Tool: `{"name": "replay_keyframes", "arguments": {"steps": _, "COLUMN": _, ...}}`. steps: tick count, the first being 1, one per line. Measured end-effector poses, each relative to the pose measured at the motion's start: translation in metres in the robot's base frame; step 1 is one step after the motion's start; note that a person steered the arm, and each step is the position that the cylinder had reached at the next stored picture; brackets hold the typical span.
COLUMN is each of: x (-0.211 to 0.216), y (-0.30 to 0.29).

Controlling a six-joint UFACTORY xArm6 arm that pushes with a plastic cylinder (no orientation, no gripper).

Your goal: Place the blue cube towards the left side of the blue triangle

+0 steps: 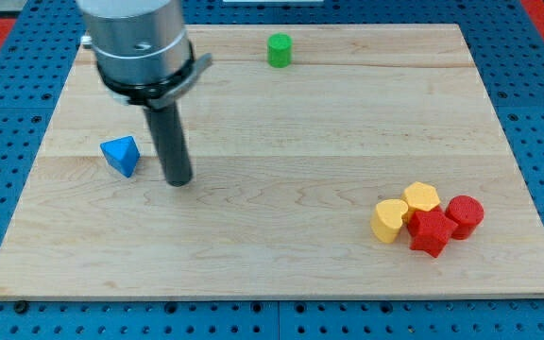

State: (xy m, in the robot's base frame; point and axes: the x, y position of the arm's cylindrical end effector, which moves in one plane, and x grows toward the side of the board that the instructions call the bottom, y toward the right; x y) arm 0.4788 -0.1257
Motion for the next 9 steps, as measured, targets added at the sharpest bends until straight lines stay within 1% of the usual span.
{"name": "replay_keyframes", "arguments": {"steps": 1, "x": -0.014, "y": -0.054}}
{"name": "replay_keyframes", "arguments": {"steps": 2, "x": -0.028, "y": -0.091}}
{"name": "replay_keyframes", "arguments": {"steps": 4, "x": -0.071, "y": -0.102}}
{"name": "replay_keyframes", "arguments": {"steps": 5, "x": -0.073, "y": -0.102}}
{"name": "replay_keyframes", "arguments": {"steps": 6, "x": -0.059, "y": -0.104}}
{"name": "replay_keyframes", "arguments": {"steps": 8, "x": -0.078, "y": -0.112}}
{"name": "replay_keyframes", "arguments": {"steps": 9, "x": -0.064, "y": -0.126}}
